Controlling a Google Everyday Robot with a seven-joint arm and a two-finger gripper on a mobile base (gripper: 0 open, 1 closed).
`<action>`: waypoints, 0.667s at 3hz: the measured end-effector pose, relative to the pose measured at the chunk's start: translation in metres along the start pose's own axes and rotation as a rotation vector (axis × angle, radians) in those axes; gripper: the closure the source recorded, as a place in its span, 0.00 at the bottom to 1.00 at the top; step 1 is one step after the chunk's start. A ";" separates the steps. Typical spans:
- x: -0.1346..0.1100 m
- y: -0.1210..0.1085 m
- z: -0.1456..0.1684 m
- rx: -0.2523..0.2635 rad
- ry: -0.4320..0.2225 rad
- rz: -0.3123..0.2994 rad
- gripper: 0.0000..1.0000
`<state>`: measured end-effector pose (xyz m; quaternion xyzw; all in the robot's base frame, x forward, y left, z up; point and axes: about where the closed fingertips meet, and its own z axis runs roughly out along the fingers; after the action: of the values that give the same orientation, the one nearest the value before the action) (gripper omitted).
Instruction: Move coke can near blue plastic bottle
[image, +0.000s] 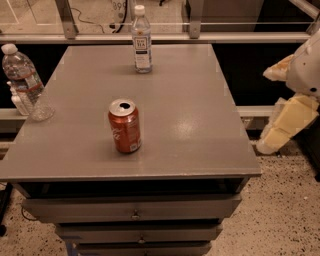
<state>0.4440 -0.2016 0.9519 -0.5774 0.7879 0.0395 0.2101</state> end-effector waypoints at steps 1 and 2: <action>-0.022 0.005 0.038 -0.072 -0.191 0.068 0.00; -0.062 0.013 0.071 -0.152 -0.406 0.115 0.00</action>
Offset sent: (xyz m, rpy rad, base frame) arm 0.0359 0.1437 -0.0419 0.7999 0.0578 0.0613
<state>0.4670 -0.1201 0.9083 -0.5257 0.7559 0.2261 0.3179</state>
